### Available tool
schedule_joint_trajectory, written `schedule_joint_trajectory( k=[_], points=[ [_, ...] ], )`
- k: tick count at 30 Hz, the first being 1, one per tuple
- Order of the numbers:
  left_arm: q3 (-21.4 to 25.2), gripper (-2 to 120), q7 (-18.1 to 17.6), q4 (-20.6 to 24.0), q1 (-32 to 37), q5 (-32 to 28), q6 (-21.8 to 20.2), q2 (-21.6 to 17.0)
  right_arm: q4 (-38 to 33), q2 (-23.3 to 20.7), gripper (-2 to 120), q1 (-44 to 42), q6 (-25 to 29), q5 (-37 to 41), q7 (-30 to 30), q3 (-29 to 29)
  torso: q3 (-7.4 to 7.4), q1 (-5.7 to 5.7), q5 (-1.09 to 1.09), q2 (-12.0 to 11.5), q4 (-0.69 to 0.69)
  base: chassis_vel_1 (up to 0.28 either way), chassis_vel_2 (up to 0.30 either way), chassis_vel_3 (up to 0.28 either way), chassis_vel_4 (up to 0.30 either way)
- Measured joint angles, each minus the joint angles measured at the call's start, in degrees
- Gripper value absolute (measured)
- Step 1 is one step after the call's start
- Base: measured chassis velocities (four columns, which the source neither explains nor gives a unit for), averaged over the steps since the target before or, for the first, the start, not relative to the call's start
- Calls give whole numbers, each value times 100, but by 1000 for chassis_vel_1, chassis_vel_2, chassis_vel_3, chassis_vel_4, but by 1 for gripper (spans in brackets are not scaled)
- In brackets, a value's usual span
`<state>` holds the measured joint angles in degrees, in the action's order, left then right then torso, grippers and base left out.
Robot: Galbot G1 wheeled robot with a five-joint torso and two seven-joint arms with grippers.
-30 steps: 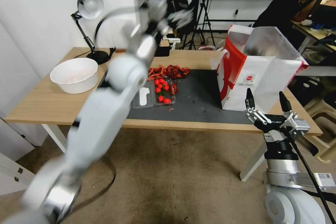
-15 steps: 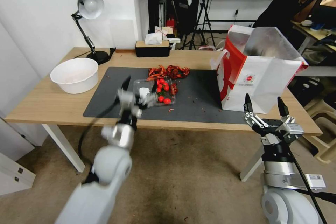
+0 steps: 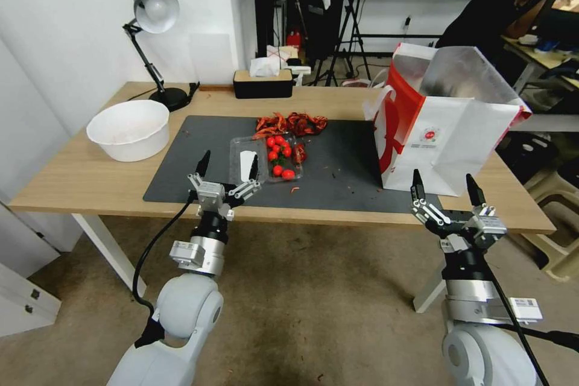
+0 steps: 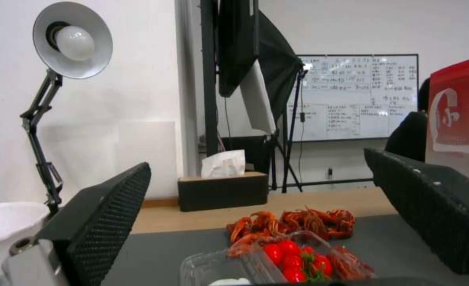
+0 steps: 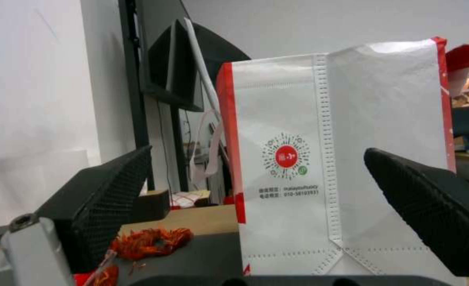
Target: Pick up the trash from the table and place it into the takeout bag.
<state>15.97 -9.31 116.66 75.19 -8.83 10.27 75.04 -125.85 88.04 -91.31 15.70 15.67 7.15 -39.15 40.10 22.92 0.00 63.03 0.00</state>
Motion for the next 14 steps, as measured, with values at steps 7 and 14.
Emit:
schedule_joint_trajectory(
  k=[7, 14],
  points=[
    [-9, 100, -2, 0, -23, -6, -14, -1, 0, -1, 100, 2, 0, 0, -3, 2, 0, 0, 0, 0, 0, 0, 0, 0, 0],
    [-15, 100, -2, 0, -34, -11, -20, -2, -1, -1, 100, 2, 0, 0, -3, 2, 0, 0, 0, 0, 0, 0, 0, 0, 0]
  ],
)
